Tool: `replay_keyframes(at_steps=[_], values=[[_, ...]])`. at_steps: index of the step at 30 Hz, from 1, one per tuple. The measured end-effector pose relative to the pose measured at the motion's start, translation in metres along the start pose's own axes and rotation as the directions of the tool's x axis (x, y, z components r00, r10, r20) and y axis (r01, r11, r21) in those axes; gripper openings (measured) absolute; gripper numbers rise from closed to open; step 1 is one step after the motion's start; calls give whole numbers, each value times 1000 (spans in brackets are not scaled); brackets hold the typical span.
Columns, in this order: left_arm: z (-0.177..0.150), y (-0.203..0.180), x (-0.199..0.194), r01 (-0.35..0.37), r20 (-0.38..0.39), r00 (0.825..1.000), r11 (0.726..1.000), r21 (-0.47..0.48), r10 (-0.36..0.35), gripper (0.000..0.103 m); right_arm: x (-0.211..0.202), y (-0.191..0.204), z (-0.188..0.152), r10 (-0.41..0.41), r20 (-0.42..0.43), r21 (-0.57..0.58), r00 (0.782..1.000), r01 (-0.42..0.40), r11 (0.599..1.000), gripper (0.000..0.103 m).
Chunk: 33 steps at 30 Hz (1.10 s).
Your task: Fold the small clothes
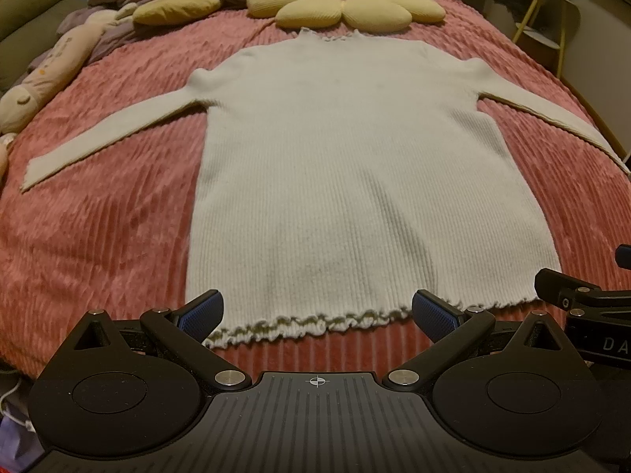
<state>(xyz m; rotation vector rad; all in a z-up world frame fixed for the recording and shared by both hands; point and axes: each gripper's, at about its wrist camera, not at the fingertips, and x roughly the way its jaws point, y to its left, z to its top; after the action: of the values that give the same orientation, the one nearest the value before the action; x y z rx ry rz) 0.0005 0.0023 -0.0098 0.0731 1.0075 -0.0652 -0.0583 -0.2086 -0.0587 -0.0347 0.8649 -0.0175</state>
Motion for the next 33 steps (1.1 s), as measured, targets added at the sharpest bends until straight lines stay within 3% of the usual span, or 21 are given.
replay_keyframes(at_steps=[33], values=[[0, 1, 0, 3, 0, 1000, 1000, -2, -3, 103, 2, -2, 1, 6, 9, 10, 1000, -6, 1000, 99]])
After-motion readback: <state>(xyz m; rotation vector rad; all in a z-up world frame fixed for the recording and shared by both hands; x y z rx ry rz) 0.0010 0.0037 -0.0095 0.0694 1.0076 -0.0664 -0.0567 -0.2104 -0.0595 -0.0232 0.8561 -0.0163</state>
